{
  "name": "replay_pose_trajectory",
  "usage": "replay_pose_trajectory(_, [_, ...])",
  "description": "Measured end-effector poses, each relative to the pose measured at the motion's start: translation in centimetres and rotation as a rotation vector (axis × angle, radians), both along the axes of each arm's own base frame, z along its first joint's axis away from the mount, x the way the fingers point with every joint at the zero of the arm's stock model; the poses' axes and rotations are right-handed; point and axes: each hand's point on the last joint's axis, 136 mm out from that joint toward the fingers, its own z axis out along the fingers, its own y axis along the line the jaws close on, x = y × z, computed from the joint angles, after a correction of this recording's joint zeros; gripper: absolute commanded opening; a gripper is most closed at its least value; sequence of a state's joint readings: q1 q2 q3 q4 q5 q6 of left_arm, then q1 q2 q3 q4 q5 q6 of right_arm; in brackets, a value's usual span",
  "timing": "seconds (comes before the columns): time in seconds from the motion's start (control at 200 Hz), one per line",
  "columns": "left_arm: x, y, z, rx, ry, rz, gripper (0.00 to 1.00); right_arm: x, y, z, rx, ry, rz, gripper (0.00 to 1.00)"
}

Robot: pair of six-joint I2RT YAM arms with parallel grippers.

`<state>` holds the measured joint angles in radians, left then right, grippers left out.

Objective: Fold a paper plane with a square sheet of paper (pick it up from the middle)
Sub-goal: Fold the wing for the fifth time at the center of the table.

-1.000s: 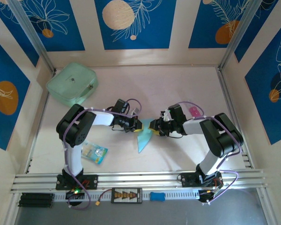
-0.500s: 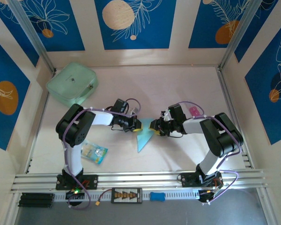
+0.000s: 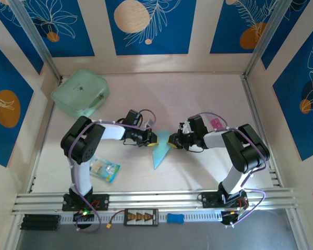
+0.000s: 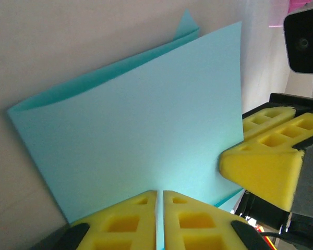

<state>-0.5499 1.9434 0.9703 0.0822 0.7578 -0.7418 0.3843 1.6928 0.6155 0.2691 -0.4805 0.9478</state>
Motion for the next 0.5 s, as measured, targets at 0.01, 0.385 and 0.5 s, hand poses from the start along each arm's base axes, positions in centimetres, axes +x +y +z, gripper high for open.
replay_pose_trajectory(0.01, [0.0,0.0,0.1,0.0,-0.001,0.001,0.16,0.0,0.0,0.0,0.0,-0.002,0.002,0.07])
replay_pose_trajectory(0.385, [0.8,2.2,4.2,0.053,-0.171,0.115,0.45,0.9,0.2,0.2,0.015,-0.008,-0.038,0.03])
replay_pose_trajectory(0.5, [1.9,2.8,4.7,0.085,-0.218,0.165,0.5,1.3,0.2,0.1,0.003,-0.011,-0.074,0.03])
